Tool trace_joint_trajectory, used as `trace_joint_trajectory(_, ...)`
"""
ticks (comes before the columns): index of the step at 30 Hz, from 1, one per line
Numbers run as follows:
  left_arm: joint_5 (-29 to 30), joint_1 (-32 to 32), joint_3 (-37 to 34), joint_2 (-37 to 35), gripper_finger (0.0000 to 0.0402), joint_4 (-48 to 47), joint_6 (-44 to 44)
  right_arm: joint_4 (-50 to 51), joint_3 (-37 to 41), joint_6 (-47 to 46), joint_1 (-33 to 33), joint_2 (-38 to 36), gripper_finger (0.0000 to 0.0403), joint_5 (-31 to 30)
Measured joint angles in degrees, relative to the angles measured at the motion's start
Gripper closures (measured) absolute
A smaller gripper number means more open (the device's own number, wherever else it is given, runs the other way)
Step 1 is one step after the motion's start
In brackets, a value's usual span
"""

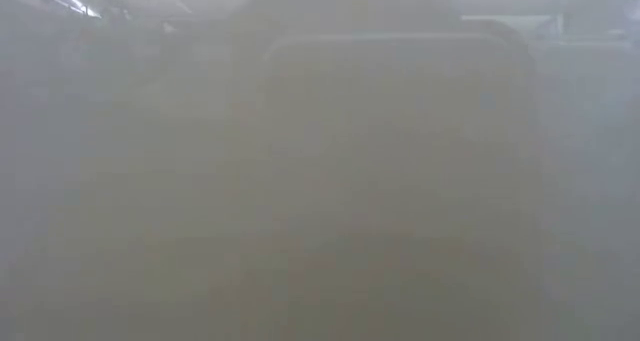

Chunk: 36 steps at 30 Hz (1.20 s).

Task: Sort & place blocks by color
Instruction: Put the bottom violet block into the gray bin

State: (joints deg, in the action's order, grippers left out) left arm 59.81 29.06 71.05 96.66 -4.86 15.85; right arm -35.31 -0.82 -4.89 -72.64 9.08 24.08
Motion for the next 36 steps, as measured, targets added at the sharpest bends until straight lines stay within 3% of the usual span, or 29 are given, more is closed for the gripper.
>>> trace_joint_trajectory(6,-9.7,0.67,0.0,0.0,0.0335,0.63,6.18,0.0,0.01,0.0,-0.02,0.0,0.014,0.0)
trace_joint_trajectory(14,-31.98,1.36,0.0,-0.02,0.0335,2.35,14.15,0.0,0.02,0.0,-0.01,-0.02,0.014,0.0)
trace_joint_trajectory(17,-37.12,1.92,0.0,-0.02,0.0333,1.53,17.38,0.0,0.0,0.0,-0.02,0.0,0.014,0.0)
trace_joint_trajectory(32,-37.48,7.45,-0.17,9.27,0.0331,-1.06,36.99,0.0,0.01,-0.01,-0.01,-0.01,0.014,0.0)
trace_joint_trajectory(36,-36.17,8.31,-0.2,9.93,0.033,-0.99,38.77,0.0,0.0,0.0,-0.01,-0.01,0.014,0.0)
